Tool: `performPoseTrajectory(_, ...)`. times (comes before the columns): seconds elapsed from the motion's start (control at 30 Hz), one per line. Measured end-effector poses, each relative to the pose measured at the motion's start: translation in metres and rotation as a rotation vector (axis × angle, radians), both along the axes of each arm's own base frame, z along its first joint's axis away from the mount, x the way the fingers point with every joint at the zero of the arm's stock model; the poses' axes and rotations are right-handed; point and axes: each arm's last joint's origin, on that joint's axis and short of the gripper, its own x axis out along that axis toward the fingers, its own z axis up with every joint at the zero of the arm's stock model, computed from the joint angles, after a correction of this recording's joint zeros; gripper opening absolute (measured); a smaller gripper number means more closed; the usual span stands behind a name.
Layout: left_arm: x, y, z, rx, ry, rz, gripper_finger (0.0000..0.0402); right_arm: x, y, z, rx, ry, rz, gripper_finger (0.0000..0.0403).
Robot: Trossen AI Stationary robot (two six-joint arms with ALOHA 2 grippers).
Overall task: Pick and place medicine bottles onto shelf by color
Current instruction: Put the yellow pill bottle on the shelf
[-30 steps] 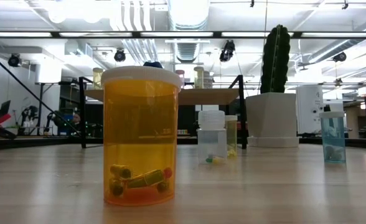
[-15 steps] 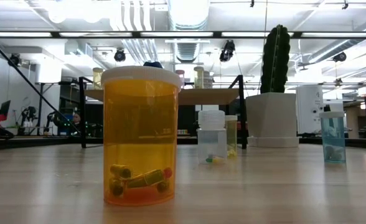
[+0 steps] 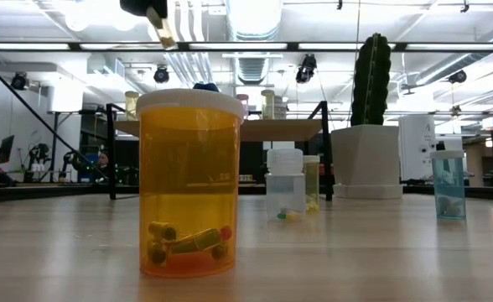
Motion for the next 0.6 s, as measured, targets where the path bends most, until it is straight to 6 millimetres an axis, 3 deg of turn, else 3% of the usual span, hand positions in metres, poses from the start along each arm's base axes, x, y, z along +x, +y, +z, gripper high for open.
performPoseTrajectory(0.27, -0.018, 0.037, 0.005, 0.196, 0.033, 0.089, 0.0093, 0.002, 0.000, 0.002, -0.007, -0.029, -0.001, 0.0121)
performPoseTrajectory(0.6, 0.019, 0.074, -0.041, 0.168, 0.233, 0.053, 0.0092, 0.001, 0.000, 0.003, -0.015, -0.030, -0.006, 0.0121)
